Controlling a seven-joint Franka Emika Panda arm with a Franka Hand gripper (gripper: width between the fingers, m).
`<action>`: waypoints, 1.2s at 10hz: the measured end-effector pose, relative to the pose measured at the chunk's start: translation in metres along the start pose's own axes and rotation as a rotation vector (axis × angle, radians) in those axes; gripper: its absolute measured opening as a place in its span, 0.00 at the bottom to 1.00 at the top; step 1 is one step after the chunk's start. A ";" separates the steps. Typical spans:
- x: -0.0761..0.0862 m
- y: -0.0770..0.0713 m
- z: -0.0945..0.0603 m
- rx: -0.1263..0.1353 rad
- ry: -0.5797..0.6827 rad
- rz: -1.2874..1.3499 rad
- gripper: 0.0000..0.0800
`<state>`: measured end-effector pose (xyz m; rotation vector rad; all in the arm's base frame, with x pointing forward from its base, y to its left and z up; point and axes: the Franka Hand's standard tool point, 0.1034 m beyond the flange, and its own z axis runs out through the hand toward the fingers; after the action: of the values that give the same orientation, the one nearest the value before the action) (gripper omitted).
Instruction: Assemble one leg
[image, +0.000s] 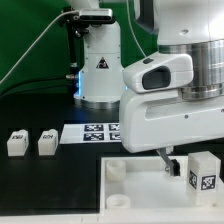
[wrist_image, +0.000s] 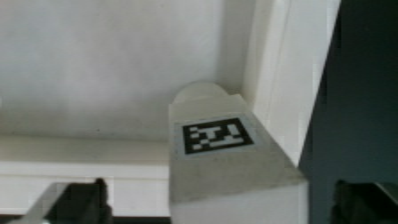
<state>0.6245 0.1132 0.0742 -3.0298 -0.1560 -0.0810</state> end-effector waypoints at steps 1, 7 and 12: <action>0.000 0.000 0.000 0.000 0.000 0.000 0.66; 0.001 0.000 0.000 -0.017 0.008 0.499 0.37; -0.003 0.003 0.000 0.059 -0.021 1.219 0.37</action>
Offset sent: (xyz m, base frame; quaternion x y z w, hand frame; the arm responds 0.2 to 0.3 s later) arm 0.0000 0.0000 0.0000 0.0000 0.0000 0.0899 0.9960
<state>0.6219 0.1098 0.0740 -2.5191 1.5713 0.0600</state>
